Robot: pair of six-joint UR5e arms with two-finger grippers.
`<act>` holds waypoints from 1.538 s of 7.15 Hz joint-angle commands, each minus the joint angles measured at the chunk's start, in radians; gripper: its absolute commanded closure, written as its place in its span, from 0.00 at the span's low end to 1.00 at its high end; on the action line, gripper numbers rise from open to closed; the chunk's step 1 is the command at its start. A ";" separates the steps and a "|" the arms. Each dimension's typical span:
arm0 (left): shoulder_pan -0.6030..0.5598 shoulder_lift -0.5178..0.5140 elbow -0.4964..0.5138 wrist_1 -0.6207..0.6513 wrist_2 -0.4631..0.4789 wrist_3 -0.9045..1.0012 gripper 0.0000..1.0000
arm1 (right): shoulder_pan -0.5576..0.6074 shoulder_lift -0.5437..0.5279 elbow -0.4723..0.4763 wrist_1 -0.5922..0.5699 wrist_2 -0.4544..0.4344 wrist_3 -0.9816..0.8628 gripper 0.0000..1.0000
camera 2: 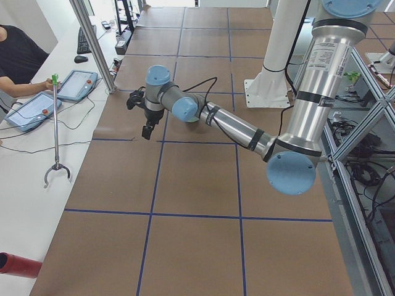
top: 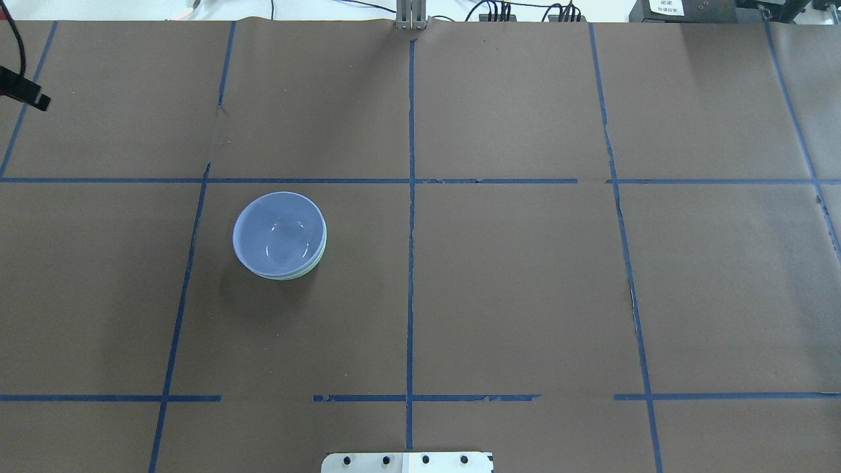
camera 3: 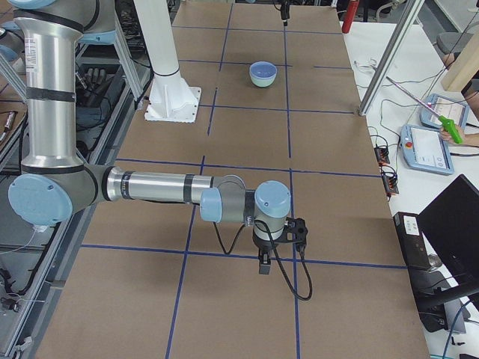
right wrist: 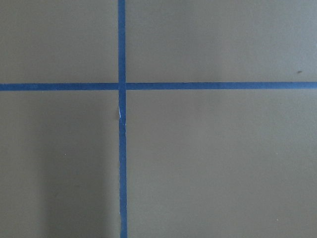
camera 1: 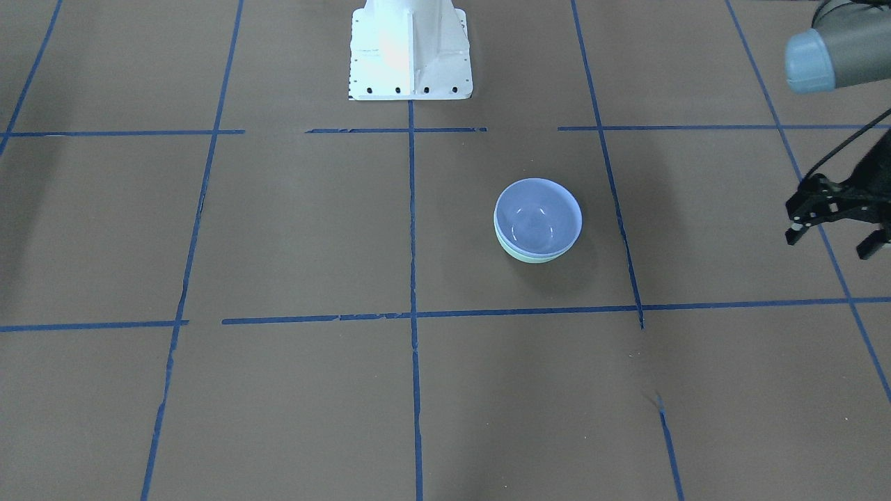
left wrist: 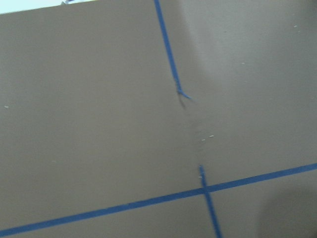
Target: Stack blue bowl on green bowl
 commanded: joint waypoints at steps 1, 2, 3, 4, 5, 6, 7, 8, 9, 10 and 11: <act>-0.148 0.057 0.111 0.042 -0.065 0.200 0.00 | 0.000 0.000 0.000 0.000 0.002 0.000 0.00; -0.229 0.070 0.135 0.124 -0.067 0.205 0.00 | 0.000 0.000 0.000 -0.002 0.000 0.000 0.00; -0.281 0.084 0.140 0.209 -0.067 0.241 0.00 | 0.000 0.000 0.000 0.000 0.000 0.000 0.00; -0.321 0.155 0.137 0.234 -0.070 0.337 0.00 | 0.000 0.000 0.000 0.000 0.000 0.000 0.00; -0.323 0.210 0.137 0.226 -0.098 0.358 0.00 | 0.000 0.000 0.000 0.000 0.002 0.000 0.00; -0.322 0.243 0.141 0.216 -0.124 0.360 0.00 | 0.000 0.000 0.000 0.000 0.000 0.000 0.00; -0.322 0.245 0.146 0.214 -0.125 0.358 0.00 | 0.000 0.000 0.000 0.000 0.000 0.000 0.00; -0.322 0.243 0.145 0.214 -0.127 0.358 0.00 | 0.000 0.000 0.000 0.000 0.002 0.000 0.00; -0.320 0.242 0.144 0.216 -0.127 0.357 0.00 | 0.000 0.000 0.000 0.000 0.002 0.000 0.00; -0.320 0.240 0.146 0.216 -0.127 0.354 0.00 | 0.000 0.000 0.000 0.000 0.000 0.000 0.00; -0.320 0.242 0.148 0.214 -0.127 0.354 0.00 | 0.000 0.000 0.000 -0.002 0.000 0.000 0.00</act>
